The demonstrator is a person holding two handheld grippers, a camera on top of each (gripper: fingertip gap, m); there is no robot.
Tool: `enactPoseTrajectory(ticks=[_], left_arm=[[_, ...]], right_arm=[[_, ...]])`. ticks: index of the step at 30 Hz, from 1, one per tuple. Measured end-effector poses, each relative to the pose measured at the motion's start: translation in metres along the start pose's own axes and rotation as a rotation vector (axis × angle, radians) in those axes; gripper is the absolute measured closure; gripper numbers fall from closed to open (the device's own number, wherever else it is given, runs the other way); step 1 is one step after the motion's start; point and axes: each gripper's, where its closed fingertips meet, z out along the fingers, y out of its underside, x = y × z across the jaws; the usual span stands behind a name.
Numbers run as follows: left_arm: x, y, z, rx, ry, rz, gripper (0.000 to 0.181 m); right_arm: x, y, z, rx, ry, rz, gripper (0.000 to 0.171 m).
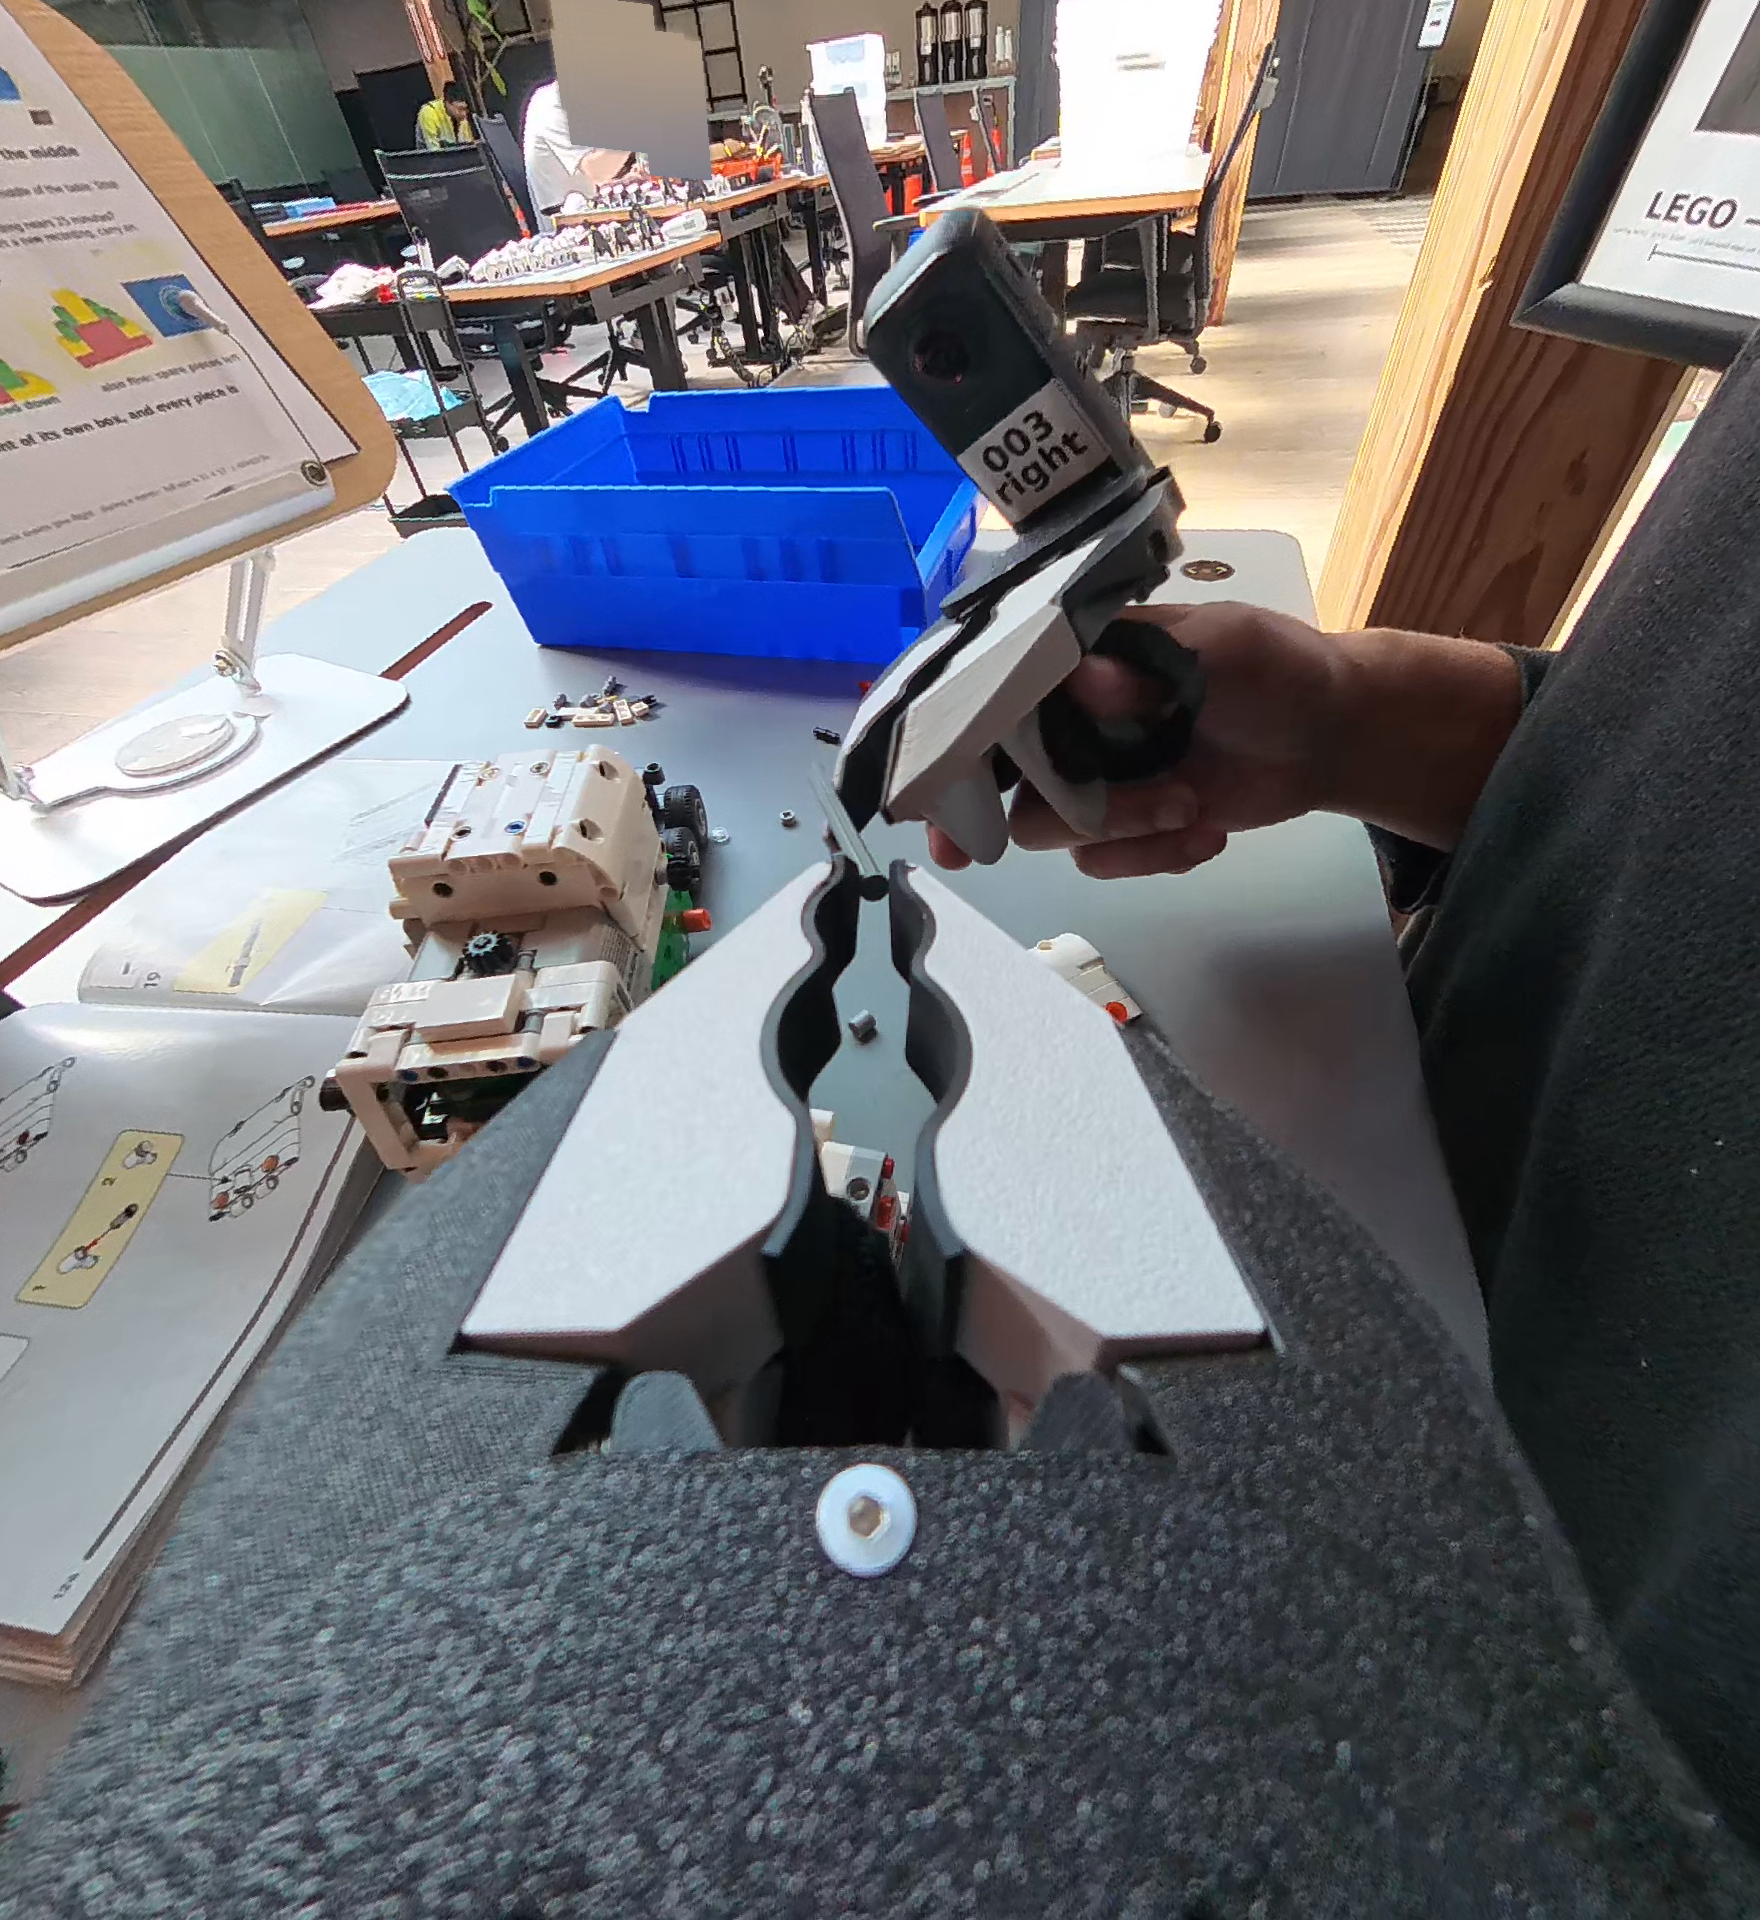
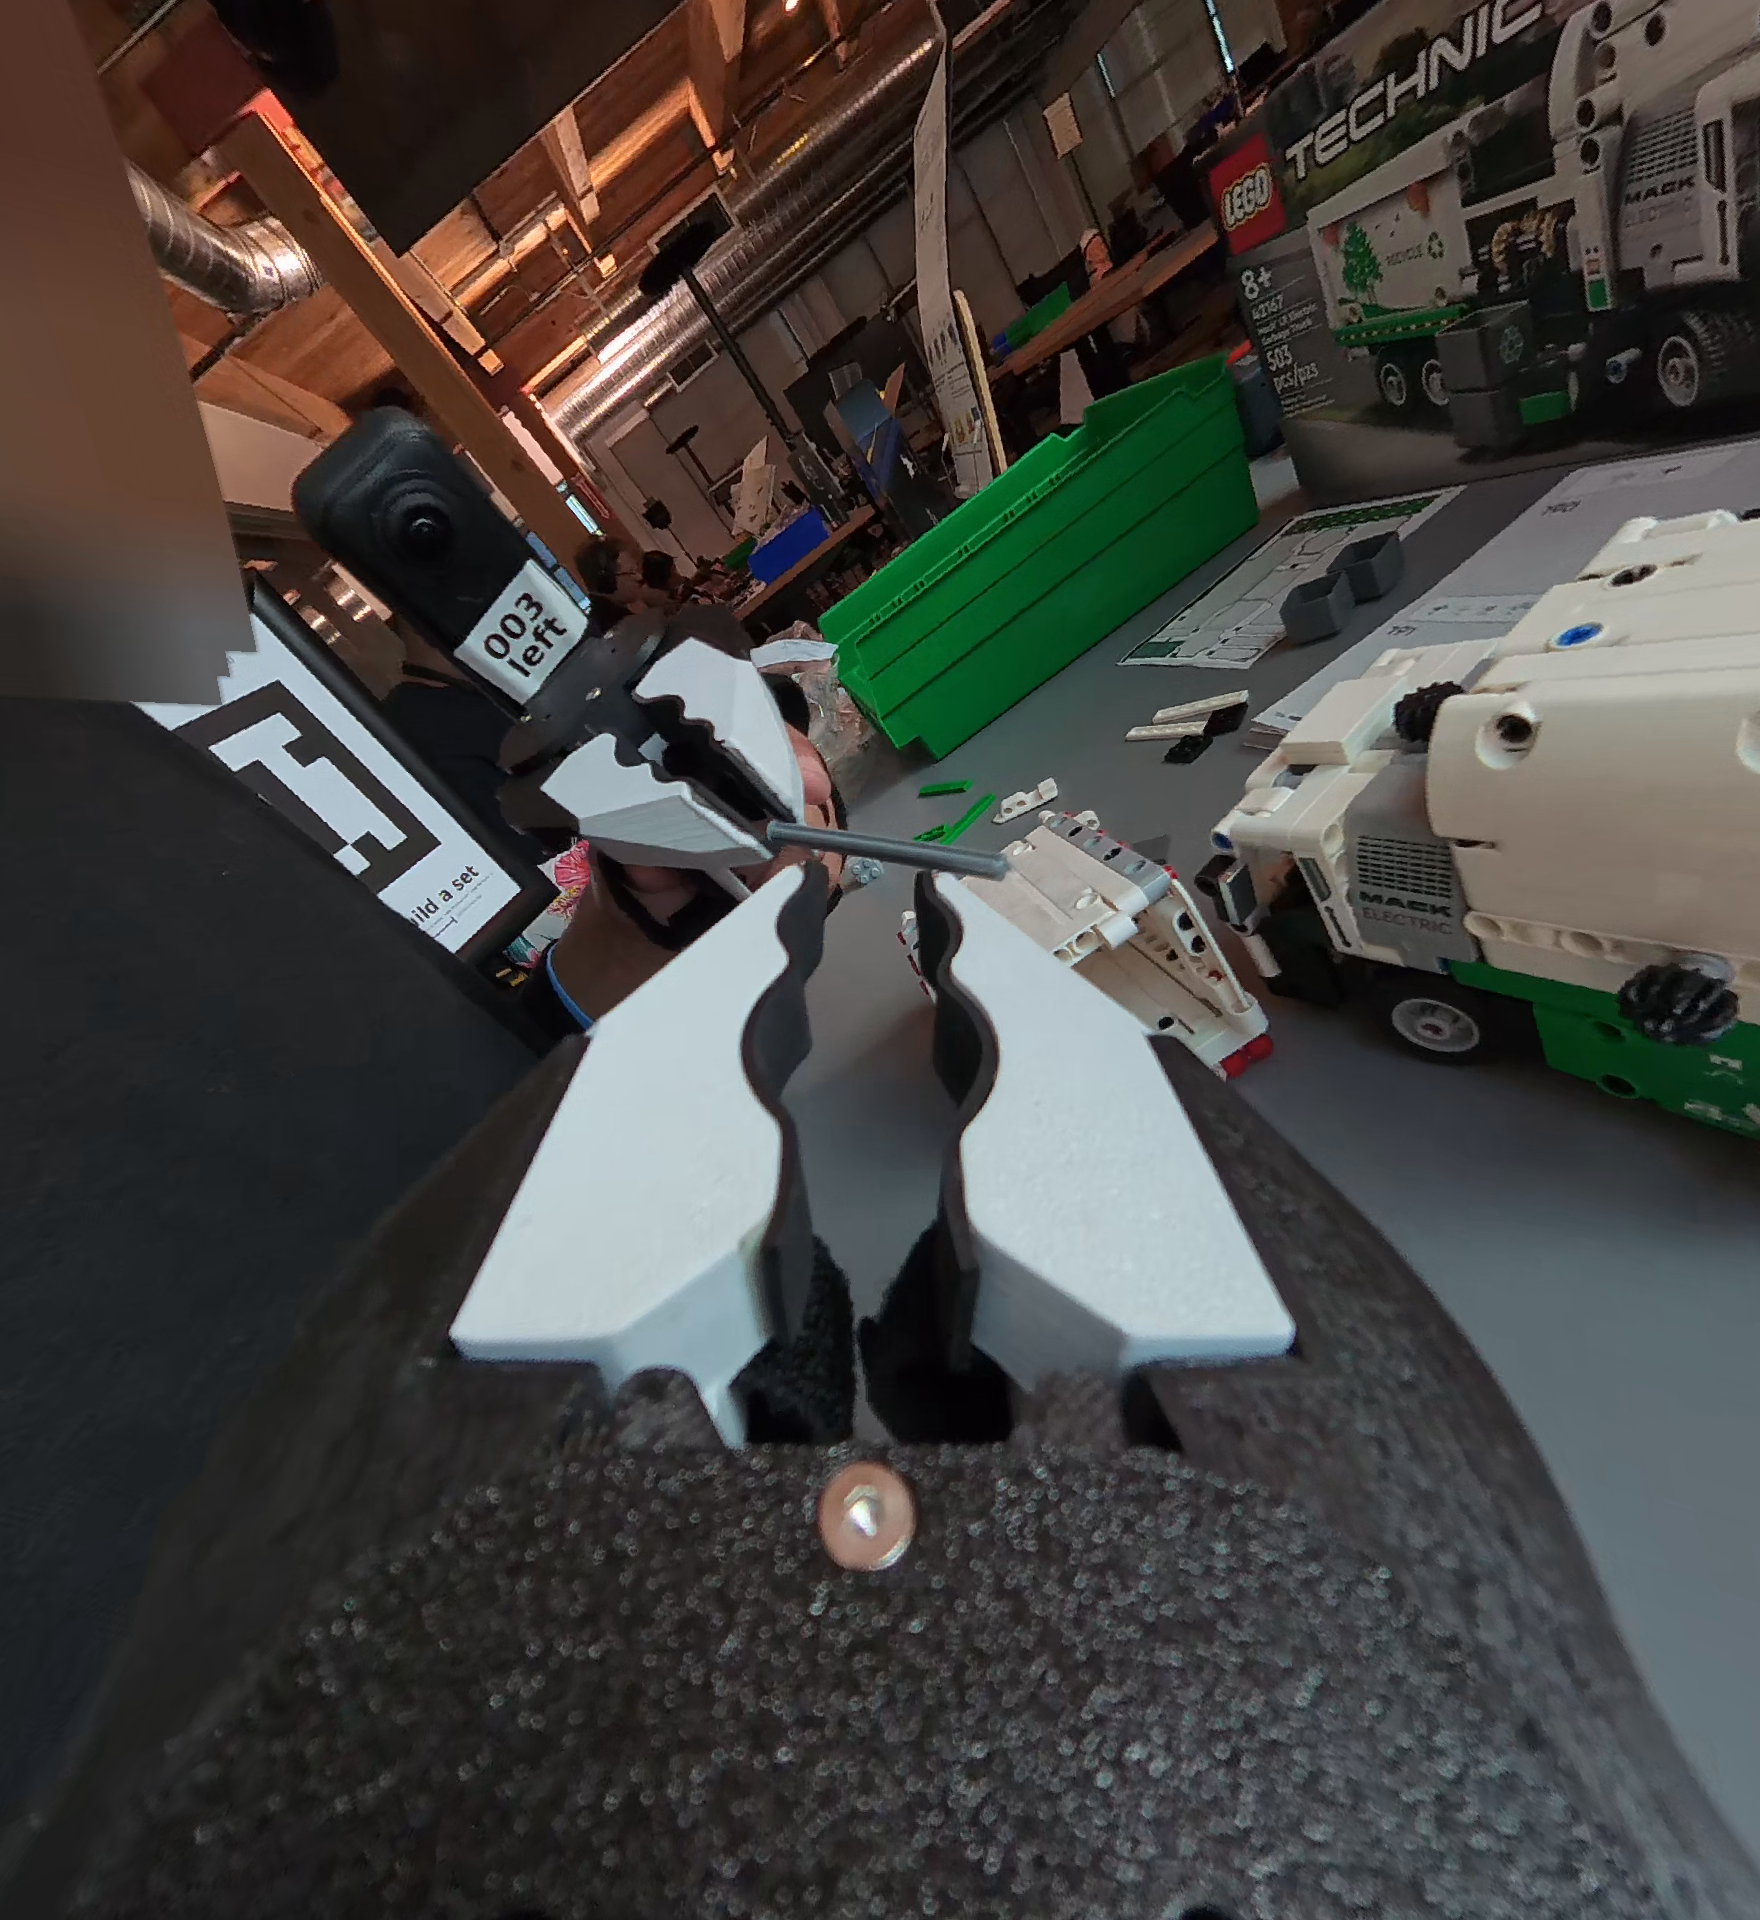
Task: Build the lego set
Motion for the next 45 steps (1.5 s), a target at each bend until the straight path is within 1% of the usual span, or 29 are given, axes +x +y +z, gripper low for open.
enactPoseTrajectory(ticks=[4,10,14,16,19,21,22,25,30,35,38,40,42,44,45], left_arm=[[0.0,0.001,0.001,-0.002,0.0,-0.001,0.178],[0.001,0.001,0.0,0.0,0.001,0.005,0.178],[0.001,-0.001,0.0,0.01,0.002,0.009,0.178],[0.002,-0.001,0.0,0.01,-0.001,0.015,0.178],[0.003,-0.001,0.002,0.007,-0.004,0.035,0.178],[0.005,-0.002,0.005,0.007,-0.006,0.048,0.178],[0.006,-0.002,0.006,0.007,-0.011,0.057,0.178],[0.006,0.002,0.012,-0.013,-0.035,0.064,0.178],[0.001,0.009,0.02,-0.034,-0.062,0.024,0.177],[-0.003,0.003,0.023,0.004,-0.087,-0.008,0.169],[-0.008,0.01,0.028,-0.046,-0.11,-0.016,0.167],[-0.012,0.015,0.03,-0.082,-0.148,0.006,0.166],[-0.011,0.016,0.032,-0.091,-0.15,0.027,0.167],[-0.008,0.013,0.033,-0.07,-0.139,0.039,0.178],[-0.008,0.011,0.033,-0.058,-0.141,0.048,0.178]], right_arm=[[-0.001,0.0,0.0,0.013,-0.033,0.049,0.156],[-0.003,-0.001,0.002,0.017,-0.051,0.059,0.157],[-0.005,-0.006,0.001,0.055,-0.085,0.118,0.159],[-0.005,-0.01,0.002,0.094,-0.11,0.181,0.162],[-0.009,-0.017,0.003,0.162,-0.176,0.313,0.162],[-0.01,-0.018,0.004,0.172,-0.207,0.422,0.166],[-0.01,-0.018,0.004,0.174,-0.215,0.442,0.169],[-0.004,-0.017,0.002,0.189,-0.18,0.436,0.169],[0.004,-0.016,-0.002,0.166,-0.062,0.318,0.17],[0.011,-0.025,-0.009,0.202,0.004,0.266,0.17],[0.018,-0.02,-0.007,0.154,0.083,0.186,0.169],[0.014,-0.02,-0.004,0.127,0.086,0.148,0.169],[0.009,-0.022,-0.002,0.135,0.059,0.155,0.169],[0.007,-0.023,-0.001,0.144,0.031,0.177,0.169],[0.007,-0.024,-0.001,0.156,0.015,0.196,0.17]])
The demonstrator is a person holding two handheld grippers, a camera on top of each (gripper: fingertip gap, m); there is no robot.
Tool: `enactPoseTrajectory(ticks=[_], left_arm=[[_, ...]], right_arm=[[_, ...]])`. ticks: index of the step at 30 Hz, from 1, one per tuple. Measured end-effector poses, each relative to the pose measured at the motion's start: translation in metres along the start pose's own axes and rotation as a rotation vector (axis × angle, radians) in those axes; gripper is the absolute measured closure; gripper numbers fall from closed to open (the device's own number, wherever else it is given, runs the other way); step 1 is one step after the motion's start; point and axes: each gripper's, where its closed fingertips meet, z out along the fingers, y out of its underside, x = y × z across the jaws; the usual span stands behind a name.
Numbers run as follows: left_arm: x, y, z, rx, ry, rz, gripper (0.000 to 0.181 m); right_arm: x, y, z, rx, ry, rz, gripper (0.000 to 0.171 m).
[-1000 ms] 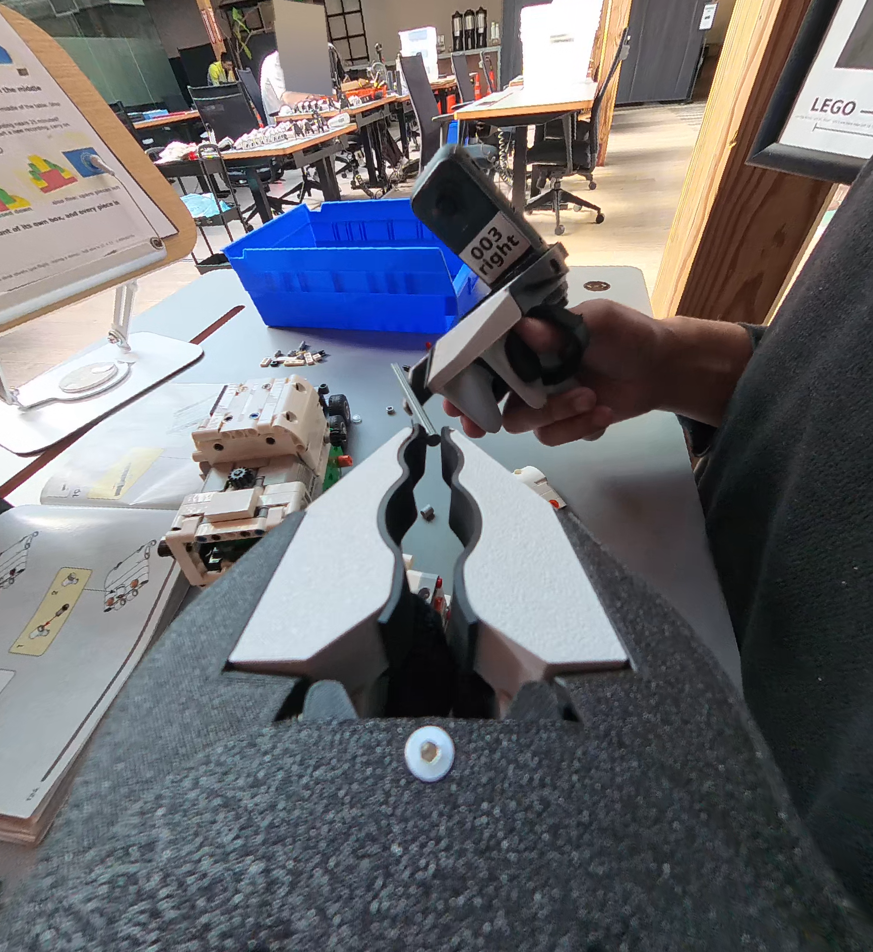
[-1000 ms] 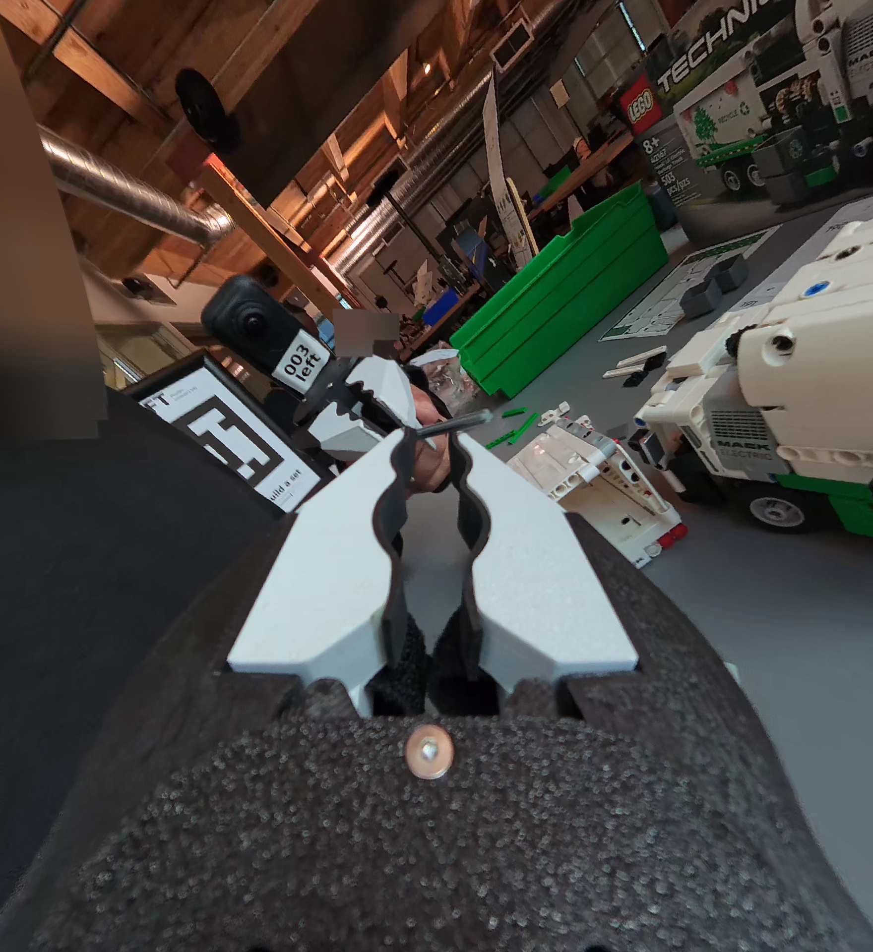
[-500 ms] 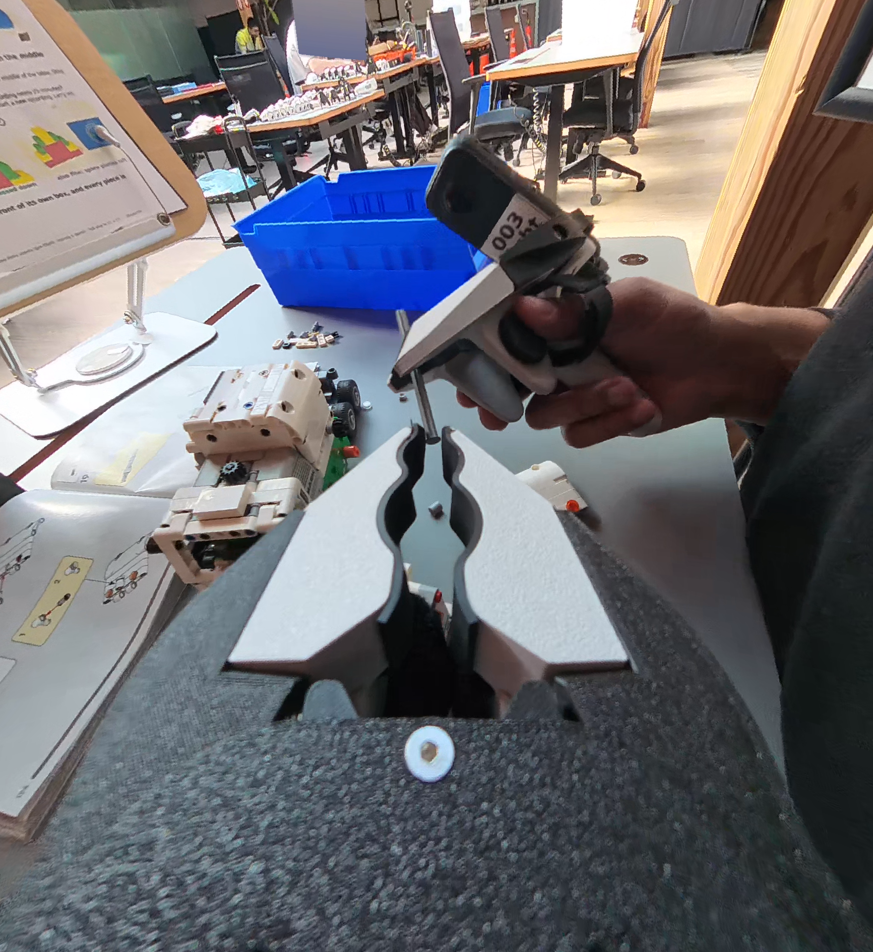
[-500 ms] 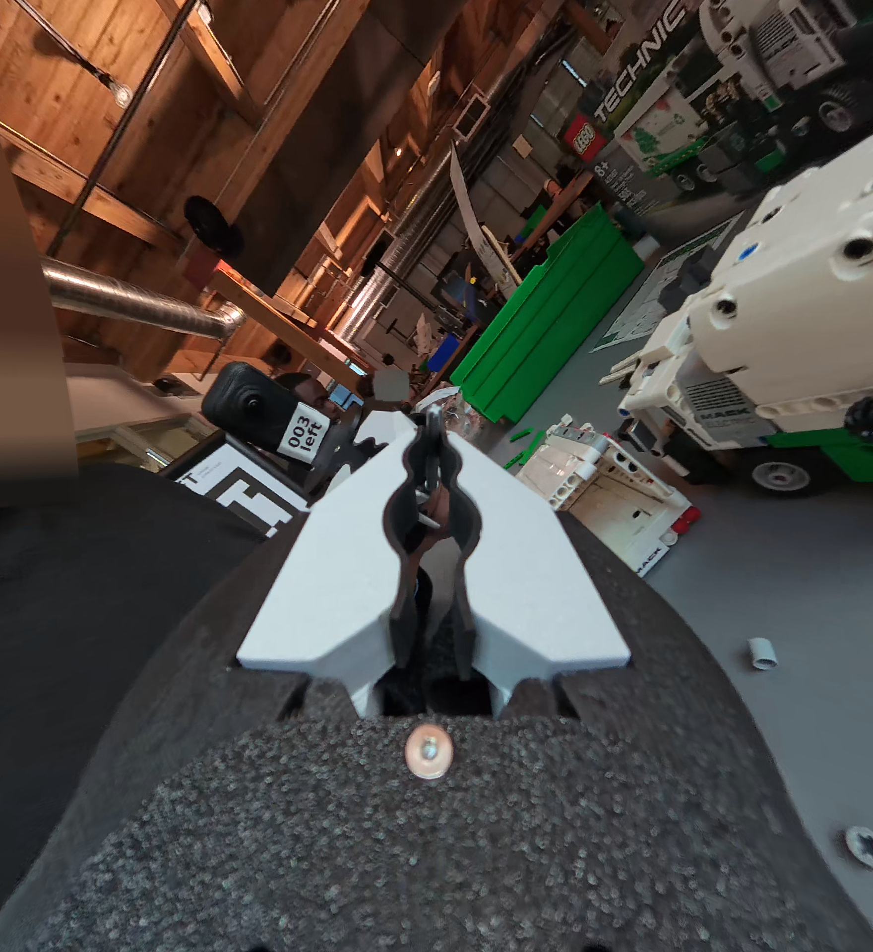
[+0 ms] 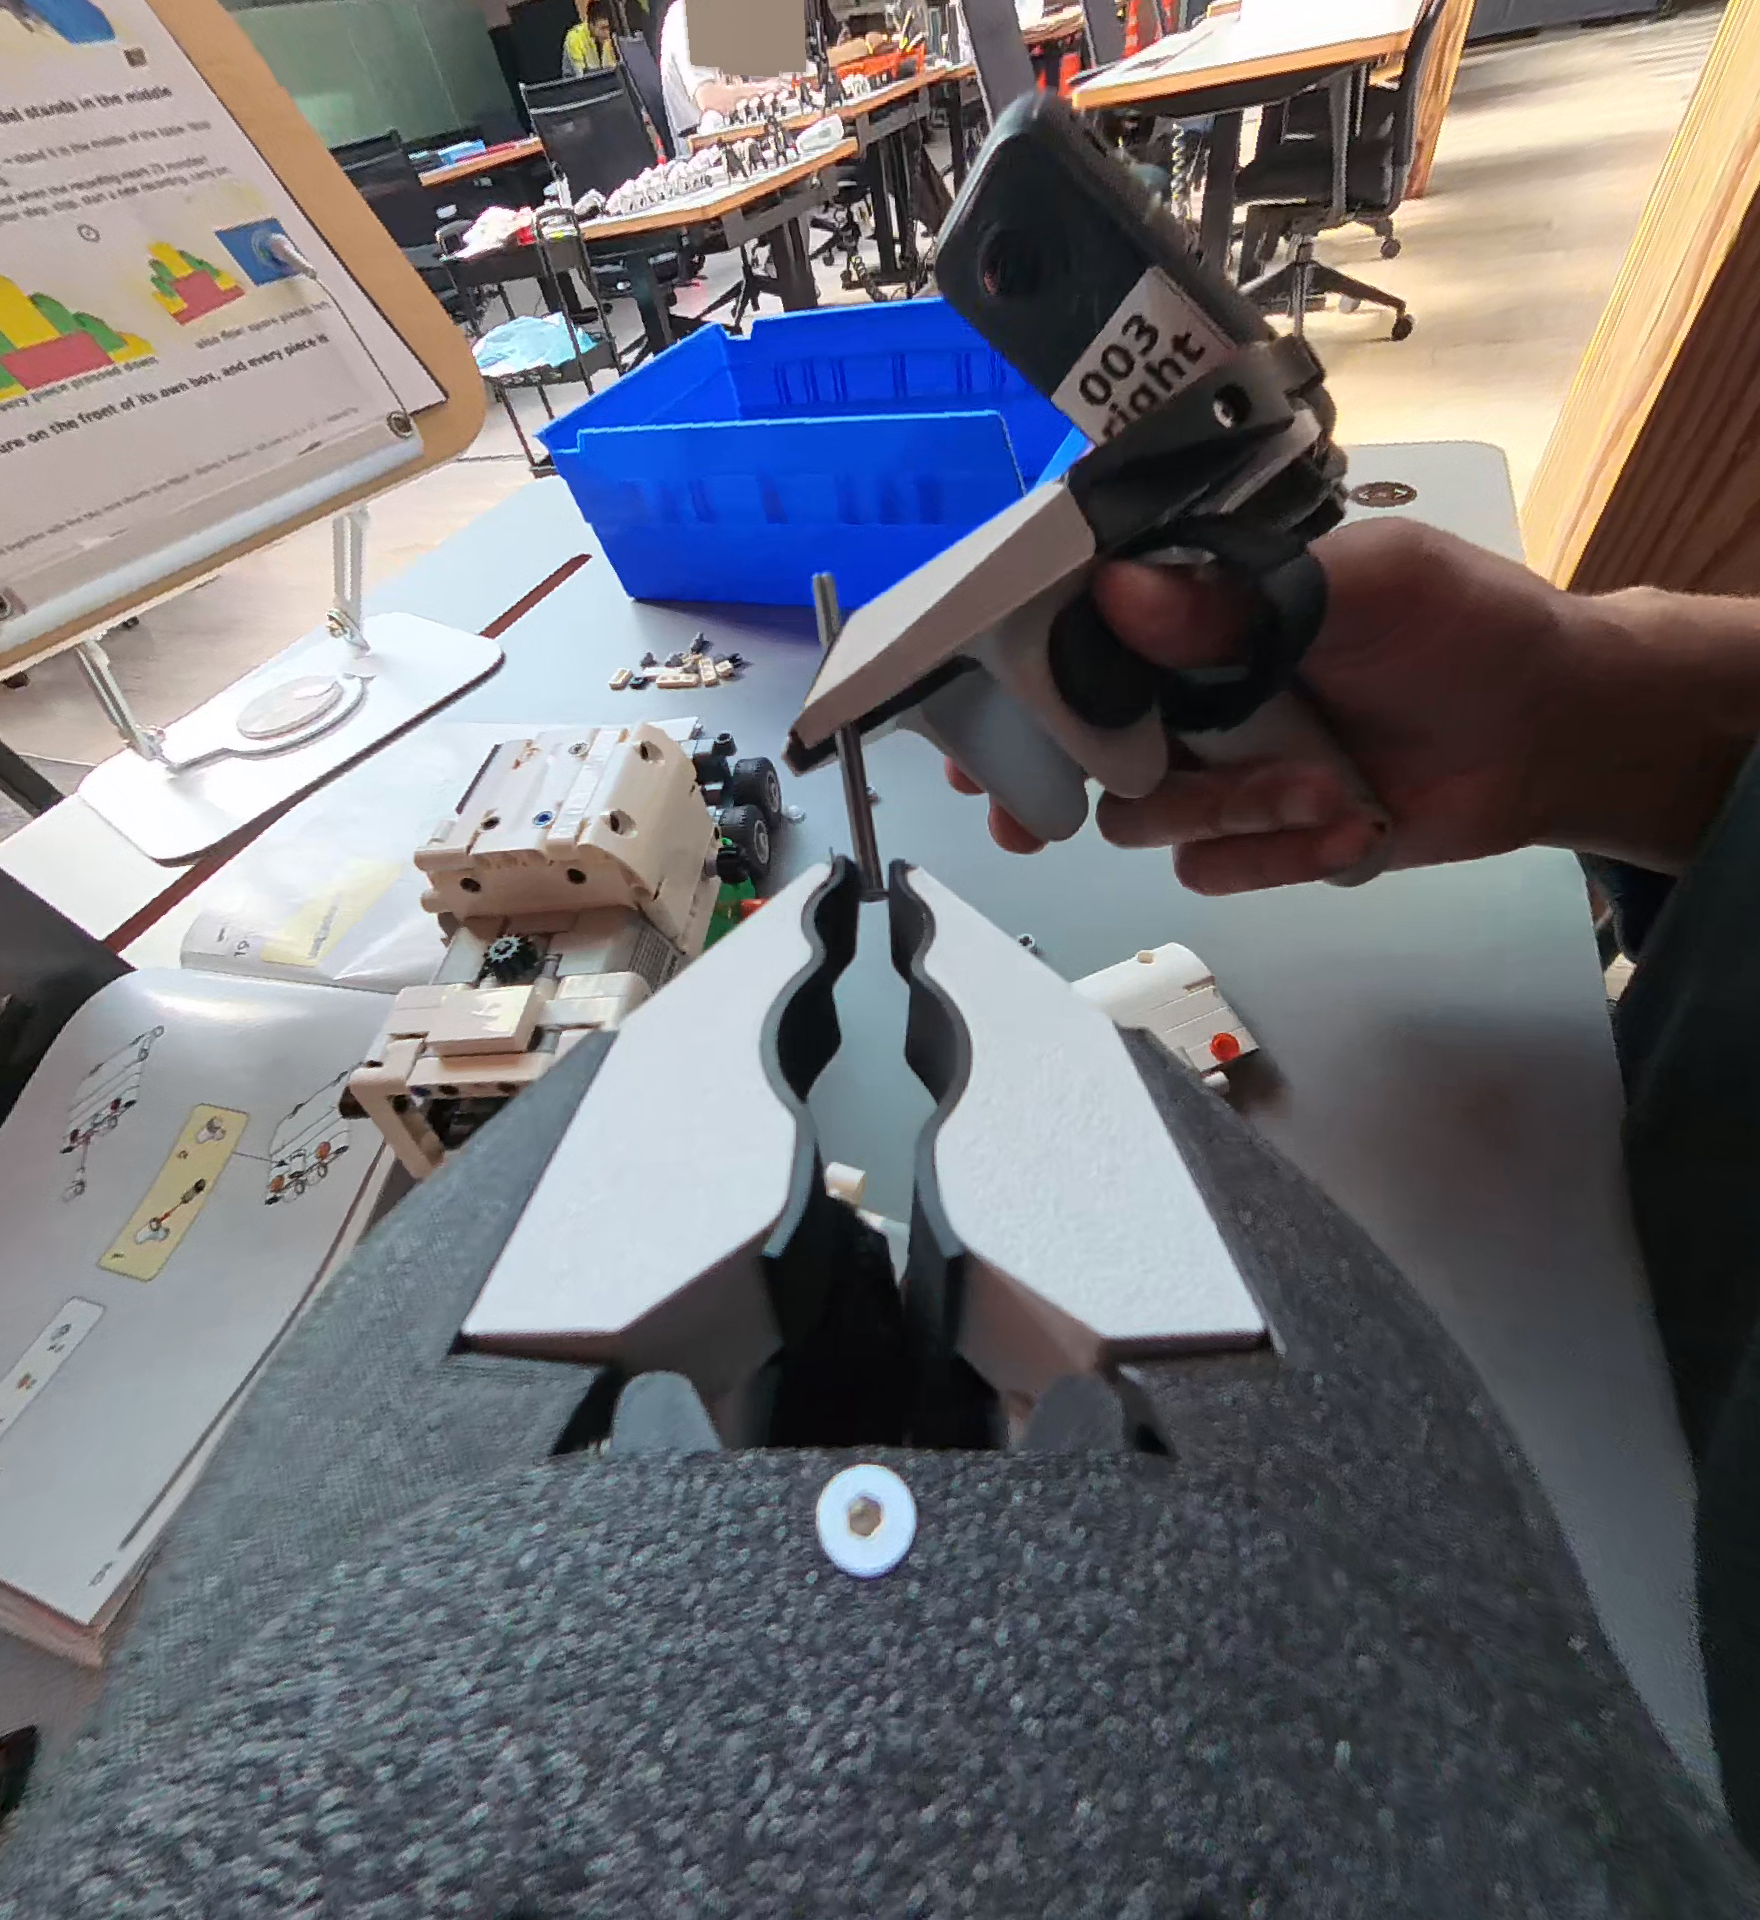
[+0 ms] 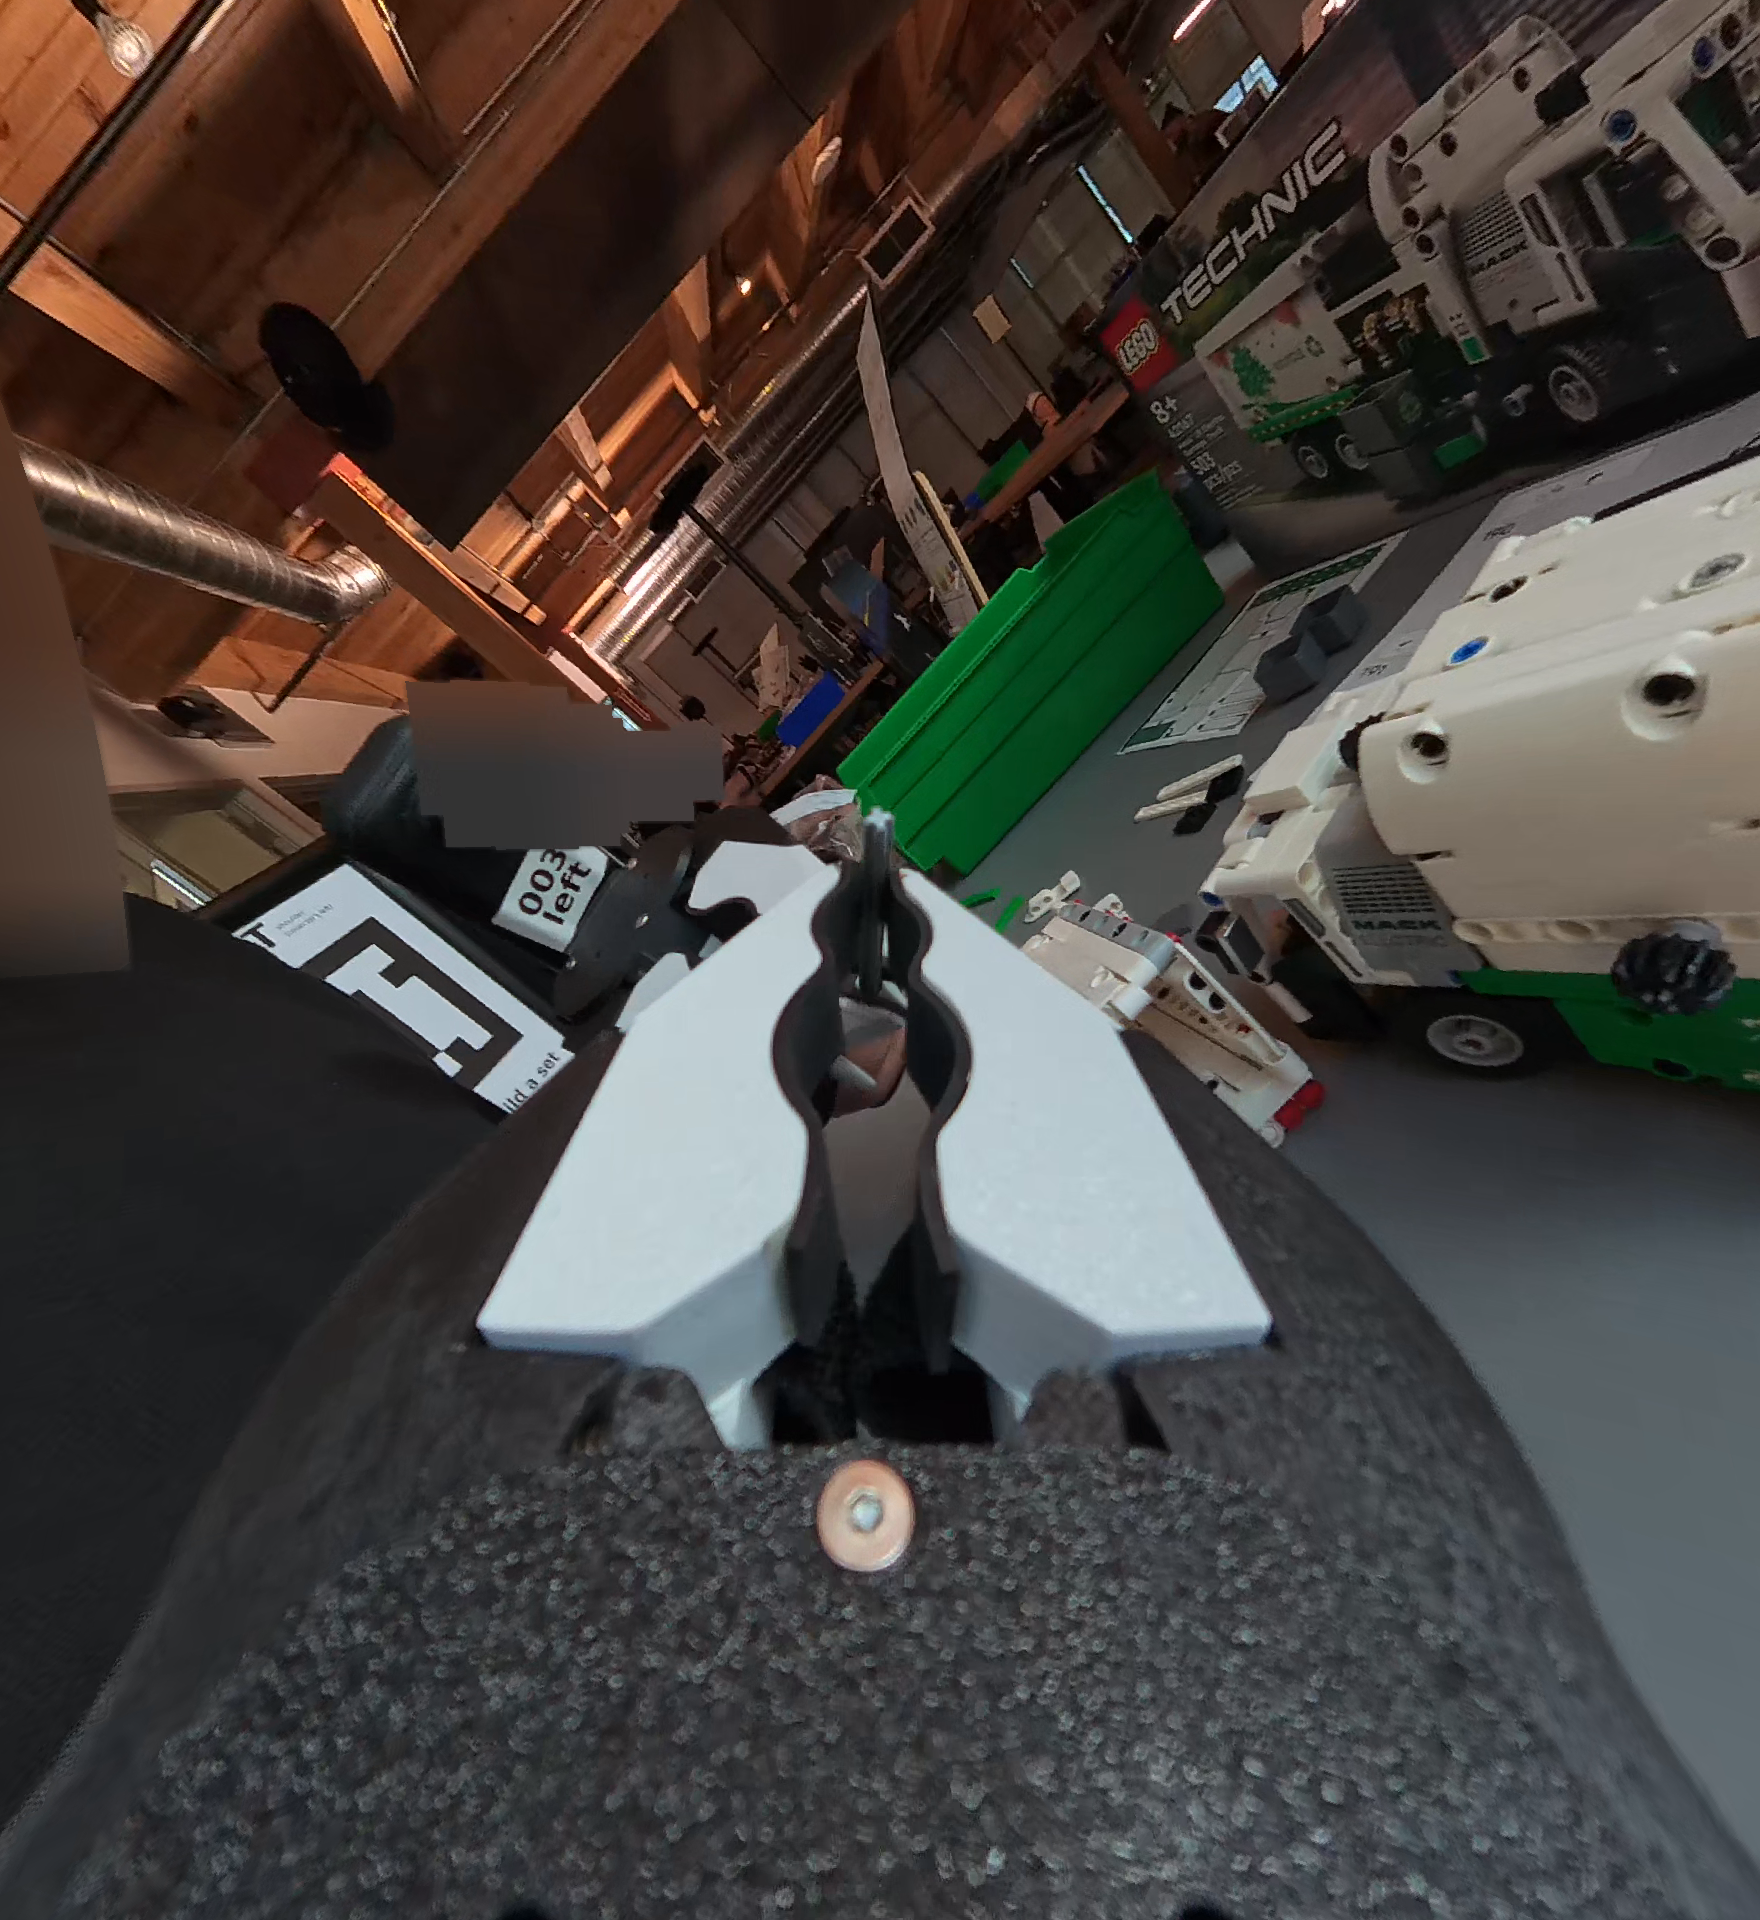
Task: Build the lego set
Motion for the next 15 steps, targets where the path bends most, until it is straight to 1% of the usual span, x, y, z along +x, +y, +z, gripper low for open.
enactPoseTrajectory(ticks=[4,7,9,10,11,12,13,15], left_arm=[[0.001,-0.014,-0.007,0.093,0.022,-0.024,0.178],[-0.002,-0.016,-0.015,0.113,0.043,-0.069,0.179],[-0.011,-0.008,-0.023,0.082,0.012,-0.068,0.179],[-0.015,-0.002,-0.029,0.06,0.001,-0.074,0.179],[-0.019,0.003,-0.035,0.044,-0.01,-0.083,0.179],[-0.021,0.006,-0.042,0.04,-0.013,-0.095,0.179],[-0.021,0.009,-0.047,0.041,-0.003,-0.113,0.179],[-0.016,0.013,-0.055,0.047,0.038,-0.152,0.179]], right_arm=[[-0.008,-0.003,-0.002,0.027,-0.103,0.096,0.169],[-0.007,0.002,-0.007,-0.016,-0.094,0.072,0.161],[0.002,0.001,-0.021,-0.062,-0.023,-0.027,0.154],[0.01,0.0,-0.032,-0.088,0.038,-0.103,0.153],[0.023,0.001,-0.043,-0.136,0.136,-0.203,0.153],[0.036,0.006,-0.054,-0.205,0.232,-0.318,0.153],[0.045,0.015,-0.064,-0.291,0.29,-0.421,0.154],[0.064,0.036,-0.078,-0.467,0.386,-0.539,0.152]])
